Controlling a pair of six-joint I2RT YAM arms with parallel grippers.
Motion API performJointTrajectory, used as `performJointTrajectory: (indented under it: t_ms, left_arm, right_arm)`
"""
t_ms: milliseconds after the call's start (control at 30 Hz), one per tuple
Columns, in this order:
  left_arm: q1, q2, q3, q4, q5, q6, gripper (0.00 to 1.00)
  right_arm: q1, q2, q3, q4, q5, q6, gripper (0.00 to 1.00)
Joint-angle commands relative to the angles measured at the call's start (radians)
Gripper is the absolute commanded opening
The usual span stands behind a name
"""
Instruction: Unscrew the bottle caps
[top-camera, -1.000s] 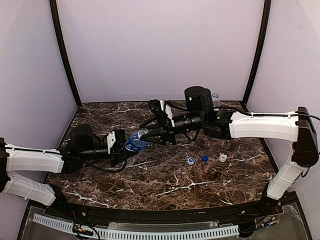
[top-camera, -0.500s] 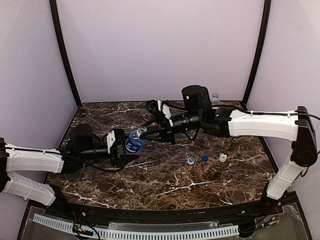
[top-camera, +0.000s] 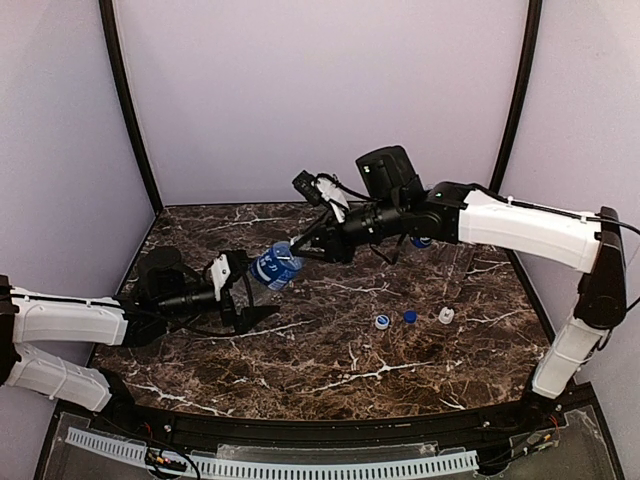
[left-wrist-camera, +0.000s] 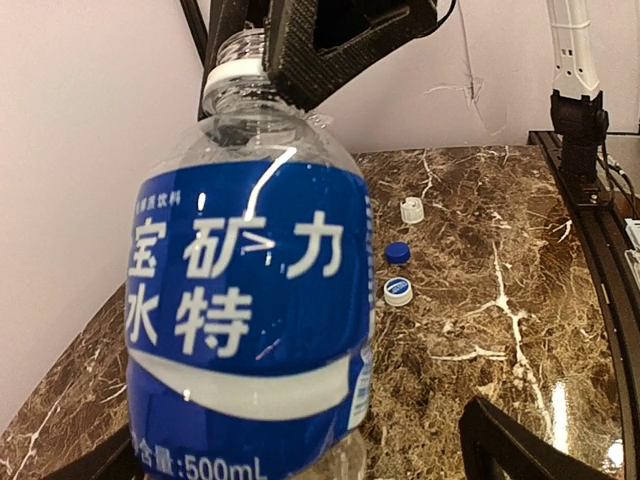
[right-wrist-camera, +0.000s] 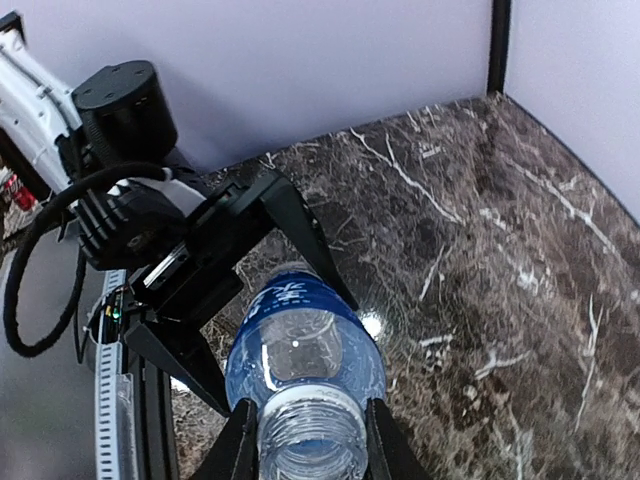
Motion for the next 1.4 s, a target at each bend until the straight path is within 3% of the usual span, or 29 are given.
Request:
performJointTrajectory:
  t_ms: [0,100,300,433,700,800,867,1033,1100,1367]
  left_arm:
    - [-0.010,-0.033,-0.018,-0.020,0.039,0.013,0.99]
    - [-0.011,-0.034,-0.021,-0.019,0.036,0.006,0.99]
    - [-0.010,-0.040,-0.022,0.000,0.004,-0.023,0.99]
    - [-0.011,-0.037,-0.022,0.000,0.000,-0.024,0.99]
    - [-0.011,-0.046,-0.033,-0.014,-0.025,-0.004,0.99]
    - [-0.011,-0.045,-0.042,-0.014,-0.063,-0.014,0.99]
    - [-0.012,-0.037,-0.044,-0.014,-0.116,-0.043,0.99]
    - [-0.012,-0.035,-0.050,-0.078,-0.470,-0.189,0.99]
    - [-0.008,-0.041,-0.057,-0.099,-0.534,-0.203,0.99]
    - [0.008,-0.052,-0.066,-0.105,-0.519,-0.225,0.99]
  right_arm:
    - [-0.179,0.058,0.077,-0.193,0.523,0.186,0.00]
    - [-0.204,0.074,0.087,-0.191,0.513,0.176,0.00]
    - [-0.195,0.046,0.030,-0.021,0.218,0.151,0.00]
    - [-0.196,0.069,0.072,-0.118,0.409,0.177,0.00]
    - [-0.197,0.271,0.496,-0.712,0.686,0.171,0.00]
    - [-0.197,0.332,0.592,-0.843,0.741,0.170,0.00]
    - [-0.199,0.364,0.628,-0.874,0.755,0.163,0.00]
    - [-0.198,0.404,0.674,-0.886,0.770,0.145,0.00]
    - [-0.198,0.414,0.678,-0.887,0.788,0.135,0.00]
    - [-0.209,0.406,0.620,-0.855,0.777,0.148,0.00]
